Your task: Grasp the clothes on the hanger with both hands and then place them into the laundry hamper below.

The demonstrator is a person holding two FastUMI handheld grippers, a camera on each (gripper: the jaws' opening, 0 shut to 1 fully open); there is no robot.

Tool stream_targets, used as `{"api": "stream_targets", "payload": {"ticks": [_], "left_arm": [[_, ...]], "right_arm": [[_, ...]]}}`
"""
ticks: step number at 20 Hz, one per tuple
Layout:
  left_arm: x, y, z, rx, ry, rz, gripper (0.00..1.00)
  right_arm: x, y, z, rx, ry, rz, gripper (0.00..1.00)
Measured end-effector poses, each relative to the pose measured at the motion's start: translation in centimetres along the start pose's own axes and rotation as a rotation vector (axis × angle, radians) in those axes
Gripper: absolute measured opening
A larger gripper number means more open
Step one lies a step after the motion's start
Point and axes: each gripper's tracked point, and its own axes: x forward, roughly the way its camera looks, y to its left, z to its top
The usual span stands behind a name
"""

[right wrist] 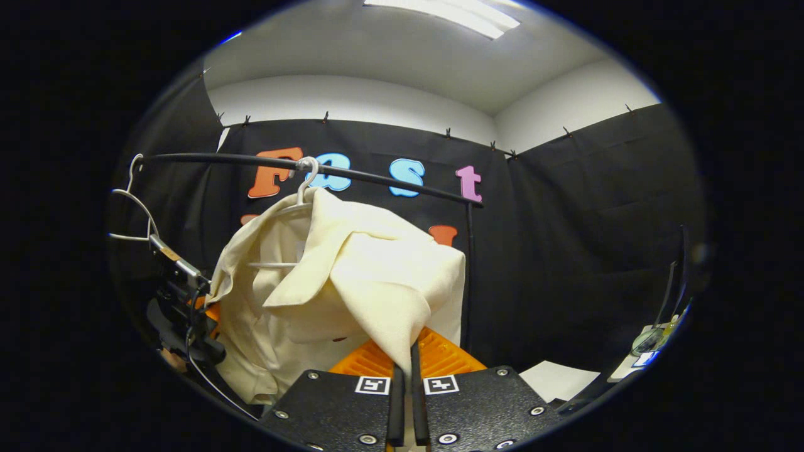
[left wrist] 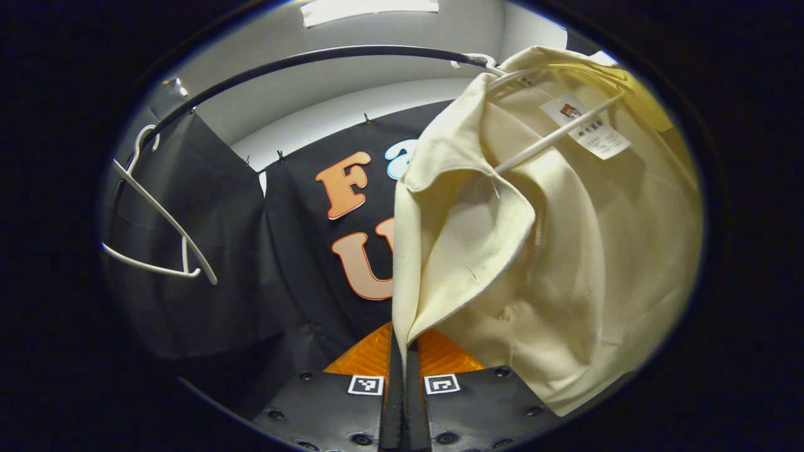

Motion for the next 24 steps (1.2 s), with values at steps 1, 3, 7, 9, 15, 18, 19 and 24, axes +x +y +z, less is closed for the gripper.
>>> {"api": "stream_targets", "payload": {"ticks": [1, 3, 7, 9, 15, 18, 19, 24], "left_arm": [[0.3, 1.1, 0.6, 0.019, -0.014, 0.022, 0.10], [1.8, 2.6, 2.0, 0.064, -0.051, 0.059, 0.10], [5.6, 4.9, 4.6, 0.093, -0.092, 0.111, 0.10], [7.6, 6.0, 5.6, 0.080, -0.098, 0.134, 0.10], [11.7, 8.2, 7.3, -0.013, -0.100, 0.152, 0.10], [13.0, 7.7, 5.7, -0.105, -0.043, 0.116, 0.11], [13.1, 7.3, 5.0, -0.133, -0.016, 0.103, 0.11], [13.2, 5.7, 1.7, -0.156, 0.077, 0.071, 0.11]], "right_arm": [[0.1, -0.8, 1.2, -0.003, -0.024, -0.013, 0.05], [0.8, -2.4, 3.5, -0.027, -0.072, -0.038, 0.05], [3.0, -6.1, 9.4, -0.066, -0.169, -0.108, 0.05], [4.8, -8.4, 11.8, -0.068, -0.196, -0.156, 0.05], [11.7, -10.6, 13.9, -0.030, -0.178, -0.153, 0.05], [16.3, -10.8, 10.8, -0.048, -0.095, -0.128, 0.05], [17.4, -11.0, 8.8, -0.035, -0.049, -0.125, 0.05], [19.4, -10.1, -2.2, 0.047, 0.148, -0.097, 0.05]]}}
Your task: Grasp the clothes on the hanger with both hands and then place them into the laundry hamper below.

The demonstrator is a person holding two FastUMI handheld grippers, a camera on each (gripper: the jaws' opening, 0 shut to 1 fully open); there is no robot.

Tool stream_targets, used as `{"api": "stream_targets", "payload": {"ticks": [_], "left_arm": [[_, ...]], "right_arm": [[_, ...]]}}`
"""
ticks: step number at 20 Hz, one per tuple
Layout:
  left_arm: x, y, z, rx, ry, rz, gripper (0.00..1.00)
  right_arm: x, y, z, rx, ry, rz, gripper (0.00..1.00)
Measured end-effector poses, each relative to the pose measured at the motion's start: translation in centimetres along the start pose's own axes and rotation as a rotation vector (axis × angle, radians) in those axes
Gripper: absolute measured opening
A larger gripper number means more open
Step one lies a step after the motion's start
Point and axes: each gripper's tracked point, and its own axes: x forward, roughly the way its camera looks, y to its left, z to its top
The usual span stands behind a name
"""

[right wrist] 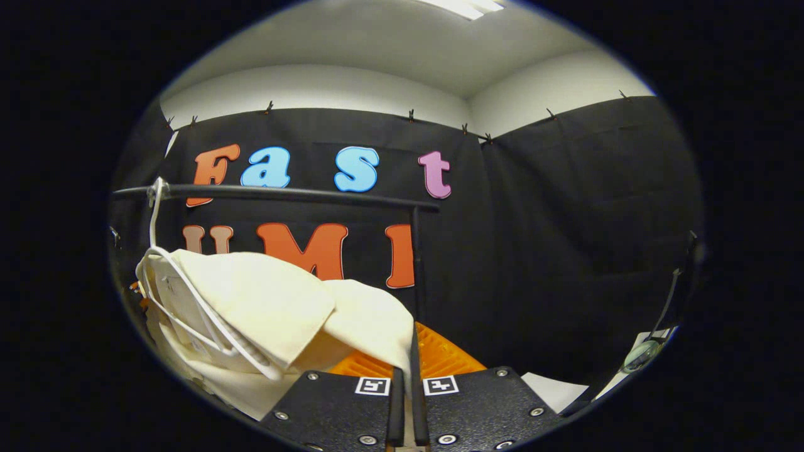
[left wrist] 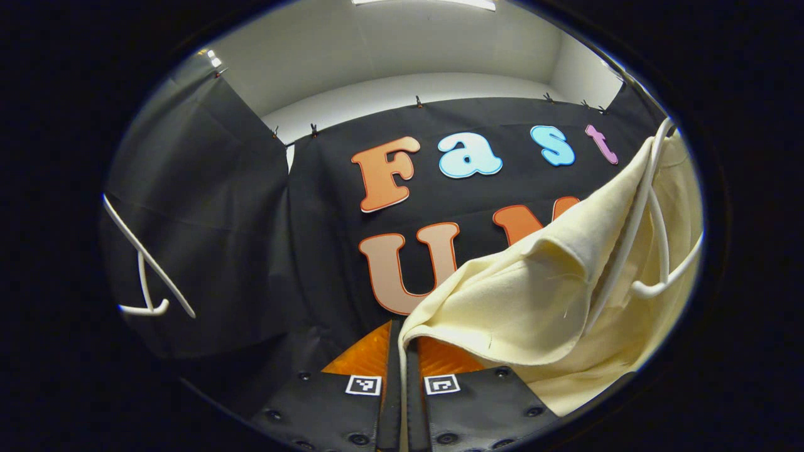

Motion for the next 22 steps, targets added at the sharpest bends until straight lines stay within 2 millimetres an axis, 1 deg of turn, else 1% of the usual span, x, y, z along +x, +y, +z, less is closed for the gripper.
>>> {"api": "stream_targets", "payload": {"ticks": [1, 2, 4, 5, 7, 9, 10, 12, 13, 15, 18, 20, 21, 22], "left_arm": [[0.2, 0.1, -0.8, 0.003, 0.017, 0.005, 0.11], [0.3, 0.4, -1.4, 0.001, 0.029, 0.012, 0.11], [-0.2, 0.5, -2.4, -0.016, 0.037, 0.004, 0.11], [-0.5, 0.9, -2.9, -0.003, 0.035, 0.012, 0.11], [-1.7, 2.0, -3.7, 0.021, 0.030, 0.027, 0.11], [-3.2, 2.7, -4.6, 0.010, 0.040, 0.029, 0.11], [-4.1, 3.4, -5.1, 0.010, 0.049, 0.033, 0.11], [-5.8, 4.7, -5.6, 0.020, 0.056, 0.037, 0.11], [-6.8, 5.1, -5.6, 0.025, 0.058, 0.038, 0.11], [-8.8, 5.5, -5.7, 0.027, 0.061, 0.026, 0.11], [-12.0, 5.0, -6.2, 0.011, 0.075, -0.014, 0.12], [-14.3, 4.0, -6.7, -0.028, 0.096, -0.051, 0.12], [-15.4, 3.2, -6.9, -0.055, 0.111, -0.077, 0.12], [-16.1, 2.3, -7.0, -0.089, 0.126, -0.116, 0.12]], "right_arm": [[0.1, 0.2, -1.7, 0.002, 0.020, -0.003, 0.05], [-0.2, 0.7, -2.9, 0.023, 0.027, 0.013, 0.05], [-1.3, 2.2, -4.7, 0.083, 0.023, 0.056, 0.04], [-2.1, 2.2, -5.4, 0.083, 0.020, 0.058, 0.05], [-3.5, 2.3, -6.9, 0.065, 0.025, 0.056, 0.04], [-5.0, 2.9, -8.0, 0.068, 0.036, 0.075, 0.04], [-5.8, 3.1, -8.4, 0.070, 0.042, 0.083, 0.04], [-7.9, 3.5, -8.7, 0.068, 0.045, 0.095, 0.04], [-9.2, 4.4, -9.2, 0.061, 0.046, 0.102, 0.04], [-11.3, 5.5, -8.8, 0.047, 0.041, 0.120, 0.04], [-13.6, 8.4, -8.6, 0.033, 0.027, 0.165, 0.04], [-15.1, 10.9, -8.8, 0.033, 0.031, 0.209, 0.05], [-15.9, 12.1, -9.0, 0.035, 0.036, 0.233, 0.05], [-16.3, 13.5, -9.4, 0.035, 0.045, 0.258, 0.05]]}}
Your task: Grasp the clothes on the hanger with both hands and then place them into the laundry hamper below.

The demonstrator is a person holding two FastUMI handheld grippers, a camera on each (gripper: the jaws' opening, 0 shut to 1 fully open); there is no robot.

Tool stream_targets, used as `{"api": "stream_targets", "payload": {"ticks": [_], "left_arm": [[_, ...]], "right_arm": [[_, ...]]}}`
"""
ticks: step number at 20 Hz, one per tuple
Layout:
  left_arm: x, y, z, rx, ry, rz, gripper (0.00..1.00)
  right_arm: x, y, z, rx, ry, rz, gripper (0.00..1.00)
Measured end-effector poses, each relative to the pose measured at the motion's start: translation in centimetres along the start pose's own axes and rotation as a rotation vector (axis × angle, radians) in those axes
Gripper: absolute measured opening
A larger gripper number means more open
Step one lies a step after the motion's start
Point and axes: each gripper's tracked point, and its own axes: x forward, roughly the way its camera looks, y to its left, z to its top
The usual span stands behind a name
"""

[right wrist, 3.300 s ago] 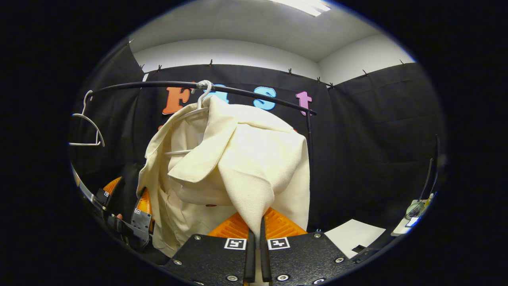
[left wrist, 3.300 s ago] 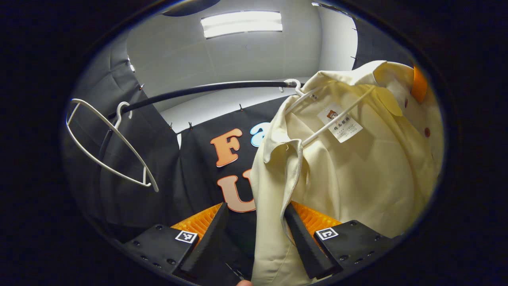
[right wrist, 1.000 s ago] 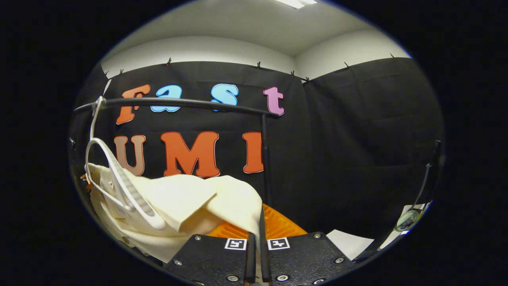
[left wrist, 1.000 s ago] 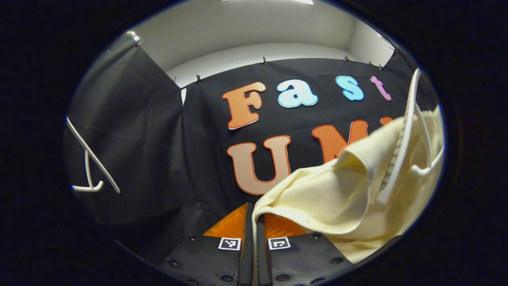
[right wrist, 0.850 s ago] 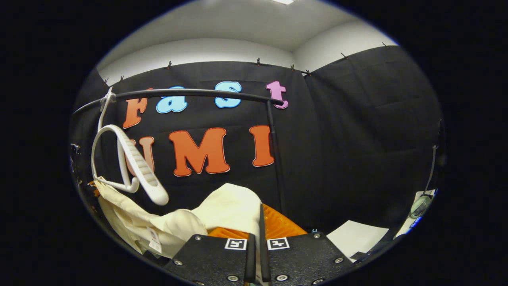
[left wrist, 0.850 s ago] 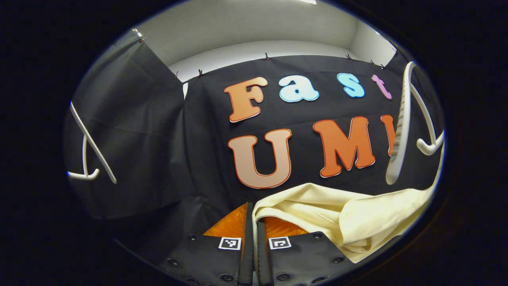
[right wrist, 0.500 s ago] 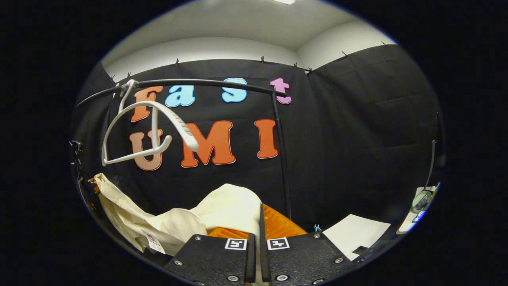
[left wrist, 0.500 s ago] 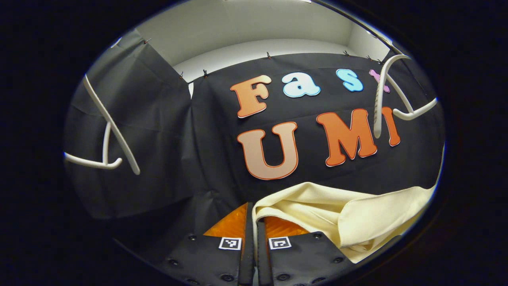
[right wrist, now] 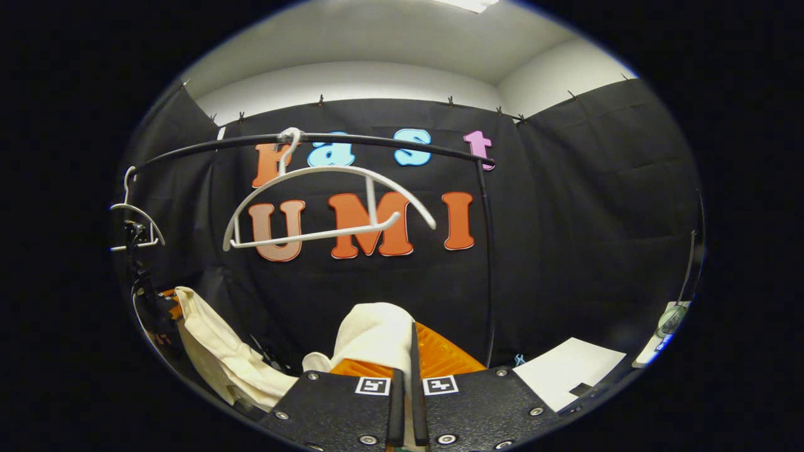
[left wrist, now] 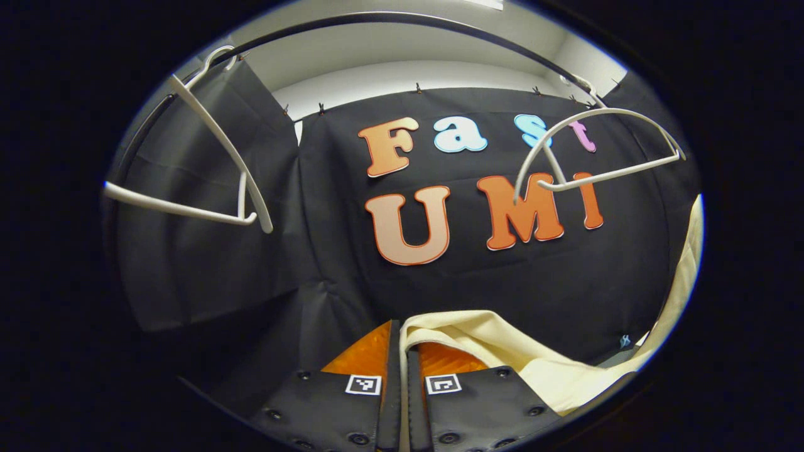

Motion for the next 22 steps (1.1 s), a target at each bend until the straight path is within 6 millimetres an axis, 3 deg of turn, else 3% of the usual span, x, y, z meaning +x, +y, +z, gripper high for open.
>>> {"api": "stream_targets", "payload": {"ticks": [5, 10, 14, 18, 22], "left_arm": [[-3.3, -5.9, -1.3, -0.113, 0.053, -0.195, 0.14], [-6.4, -10.8, -4.5, -0.180, 0.157, -0.313, 0.15], [-8.3, -13.8, -7.9, -0.212, 0.251, -0.403, 0.14], [-9.3, -16.8, -11.2, -0.242, 0.348, -0.466, 0.14], [-9.7, -18.1, -14.2, -0.235, 0.444, -0.463, 0.15]], "right_arm": [[-0.5, 5.8, -3.4, 0.006, 0.068, 0.118, 0.05], [-1.9, 9.3, -8.4, 0.015, 0.154, 0.186, 0.05], [-2.0, 10.7, -12.5, 0.013, 0.222, 0.199, 0.06], [-1.4, 10.2, -16.6, 0.028, 0.314, 0.168, 0.06], [0.1, 9.5, -21.6, 0.054, 0.416, 0.126, 0.06]]}}
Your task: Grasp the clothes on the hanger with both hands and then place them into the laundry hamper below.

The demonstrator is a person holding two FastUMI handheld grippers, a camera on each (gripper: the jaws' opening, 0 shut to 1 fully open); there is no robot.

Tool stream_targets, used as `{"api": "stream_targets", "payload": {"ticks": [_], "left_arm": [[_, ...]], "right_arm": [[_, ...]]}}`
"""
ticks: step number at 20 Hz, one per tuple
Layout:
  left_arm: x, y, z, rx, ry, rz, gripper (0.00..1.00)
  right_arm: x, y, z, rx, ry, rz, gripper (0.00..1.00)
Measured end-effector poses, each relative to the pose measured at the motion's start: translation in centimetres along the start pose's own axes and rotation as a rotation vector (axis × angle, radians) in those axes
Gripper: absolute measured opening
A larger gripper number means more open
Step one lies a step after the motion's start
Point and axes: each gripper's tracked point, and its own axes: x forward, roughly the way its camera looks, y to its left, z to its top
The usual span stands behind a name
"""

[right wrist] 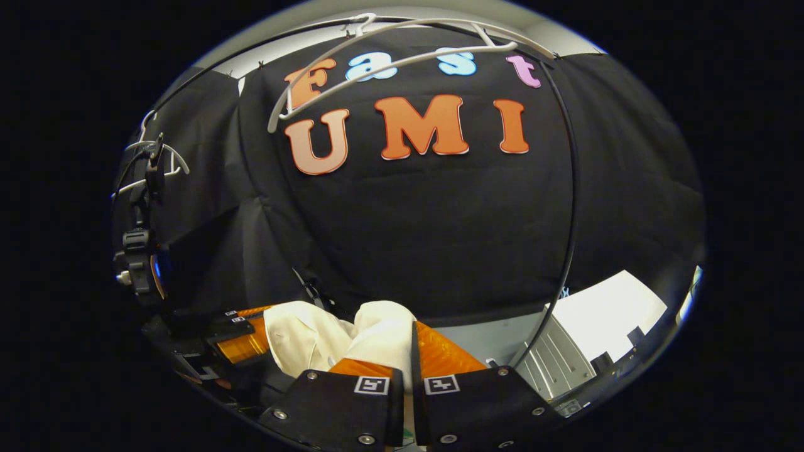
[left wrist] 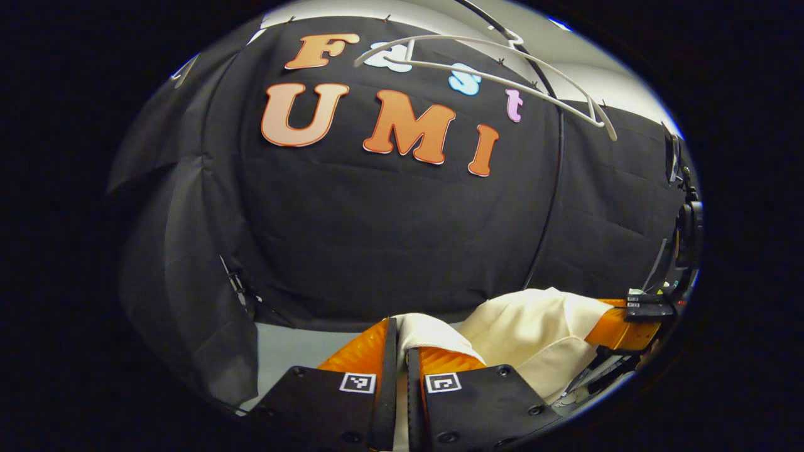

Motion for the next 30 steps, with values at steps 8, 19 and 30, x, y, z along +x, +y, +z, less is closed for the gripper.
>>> {"api": "stream_targets", "payload": {"ticks": [8, 19, 30], "left_arm": [[3.3, 1.0, -6.2, -0.033, 0.171, 0.056, 0.17], [0.8, 2.7, -14.9, -0.069, 0.440, 0.087, 0.70], [-2.6, 3.2, -16.2, -0.089, 0.442, 0.130, 0.98]], "right_arm": [[2.9, -1.2, -7.0, 0.051, 0.166, -0.046, 0.06], [3.3, -2.3, -18.4, 0.145, 0.426, -0.083, 0.56], [-0.8, -3.5, -21.8, 0.205, 0.462, -0.148, 0.94]]}}
